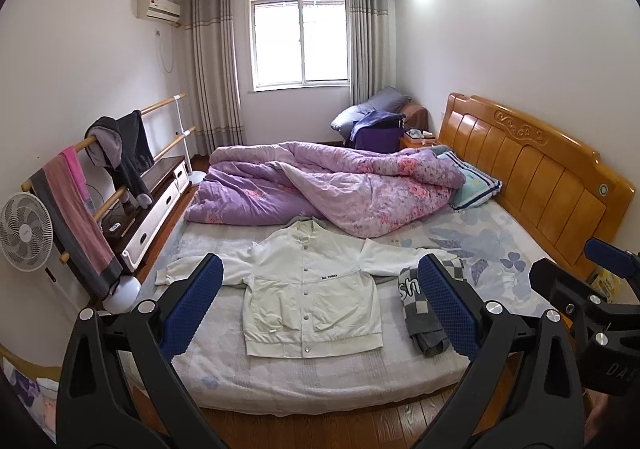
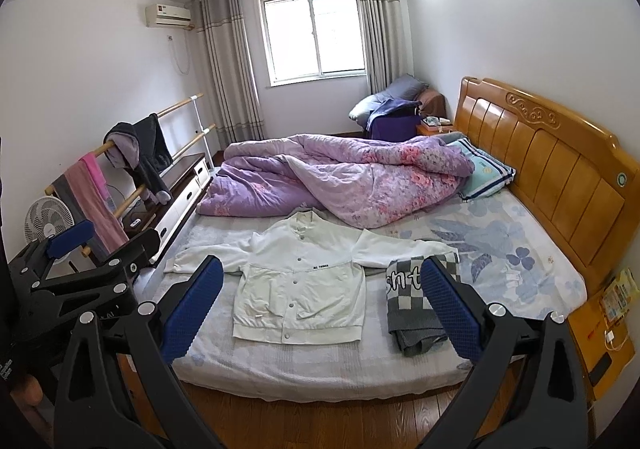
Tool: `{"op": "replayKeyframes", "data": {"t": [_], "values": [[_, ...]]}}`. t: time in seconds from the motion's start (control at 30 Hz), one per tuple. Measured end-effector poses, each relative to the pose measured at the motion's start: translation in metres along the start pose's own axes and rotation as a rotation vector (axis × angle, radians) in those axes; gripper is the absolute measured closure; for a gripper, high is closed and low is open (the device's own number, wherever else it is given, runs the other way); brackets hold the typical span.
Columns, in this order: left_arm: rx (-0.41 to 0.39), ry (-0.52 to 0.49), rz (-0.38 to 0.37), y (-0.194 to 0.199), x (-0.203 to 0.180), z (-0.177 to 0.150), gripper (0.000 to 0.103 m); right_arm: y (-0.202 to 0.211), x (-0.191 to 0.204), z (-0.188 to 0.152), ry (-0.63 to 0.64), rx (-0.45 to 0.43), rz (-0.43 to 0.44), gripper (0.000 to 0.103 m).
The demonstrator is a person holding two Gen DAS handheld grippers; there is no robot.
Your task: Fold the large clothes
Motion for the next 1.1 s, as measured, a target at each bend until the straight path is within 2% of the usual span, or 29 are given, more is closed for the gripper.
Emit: {"op": "replayKeyframes", "data": {"t": [1.1], "values": [[-0.006,0.020,0.008,0.020,0.013,-0.005,0.005,0.002,0.030,-0.002,0.025,-0.012,0.024,0.008]]}}
Point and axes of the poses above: each gripper's, at about its wrist camera, not at the fingertips, and y roughly against the way its jaws point, x to its left, z to its top, the point moved 9 cm from there along -y, roughly the way its jaws point, and after that the axes turned 14 degrees about x, right-handed, at the moved point
